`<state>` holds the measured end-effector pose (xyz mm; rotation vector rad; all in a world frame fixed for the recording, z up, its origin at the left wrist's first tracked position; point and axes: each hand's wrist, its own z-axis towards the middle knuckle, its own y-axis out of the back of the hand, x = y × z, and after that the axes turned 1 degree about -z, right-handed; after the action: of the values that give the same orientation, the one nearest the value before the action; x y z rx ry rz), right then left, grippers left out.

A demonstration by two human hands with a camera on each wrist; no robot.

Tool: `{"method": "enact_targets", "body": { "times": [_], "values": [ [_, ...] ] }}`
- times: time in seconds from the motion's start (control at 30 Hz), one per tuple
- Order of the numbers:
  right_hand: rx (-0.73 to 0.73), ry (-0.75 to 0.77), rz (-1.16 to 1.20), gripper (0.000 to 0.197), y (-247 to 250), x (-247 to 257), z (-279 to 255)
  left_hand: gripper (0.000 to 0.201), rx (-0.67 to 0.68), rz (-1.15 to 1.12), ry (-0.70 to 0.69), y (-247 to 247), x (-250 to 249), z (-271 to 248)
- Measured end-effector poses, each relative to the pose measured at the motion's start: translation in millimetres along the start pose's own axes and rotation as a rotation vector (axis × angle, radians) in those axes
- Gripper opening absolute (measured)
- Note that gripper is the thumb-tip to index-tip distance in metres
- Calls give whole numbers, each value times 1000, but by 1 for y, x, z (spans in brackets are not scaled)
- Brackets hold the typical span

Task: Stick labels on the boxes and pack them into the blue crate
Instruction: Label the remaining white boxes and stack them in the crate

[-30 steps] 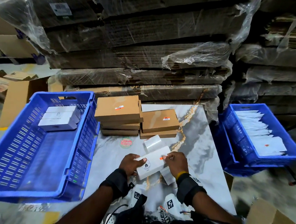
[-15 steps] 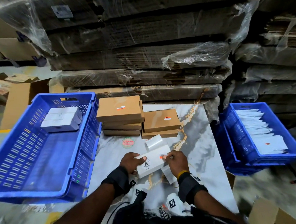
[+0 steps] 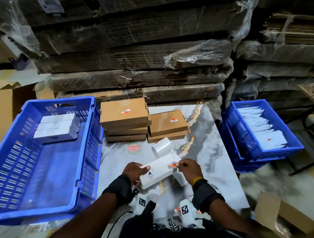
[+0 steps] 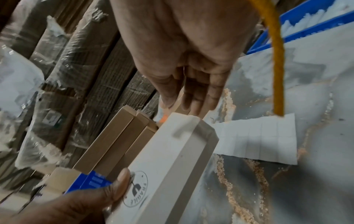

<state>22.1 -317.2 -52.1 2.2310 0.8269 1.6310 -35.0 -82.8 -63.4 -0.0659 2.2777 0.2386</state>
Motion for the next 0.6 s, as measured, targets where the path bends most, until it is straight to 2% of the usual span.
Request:
{"method": "enact_targets", "body": {
  "times": [0.2, 0.37, 0.5, 0.6],
  "values": [
    [24, -196, -153, 46, 12, -51, -19, 21, 31, 6, 65, 0, 22, 0],
    [74, -392, -295, 33, 17, -92, -44, 28, 42, 94, 51, 1, 33, -6],
    [90, -463, -384, 38, 9, -110, -58, 28, 73, 160, 58, 1, 39, -4],
    [105, -480, -408, 28, 2, -113, -60, 31, 93, 209, 53, 1, 45, 0]
  ]
}}
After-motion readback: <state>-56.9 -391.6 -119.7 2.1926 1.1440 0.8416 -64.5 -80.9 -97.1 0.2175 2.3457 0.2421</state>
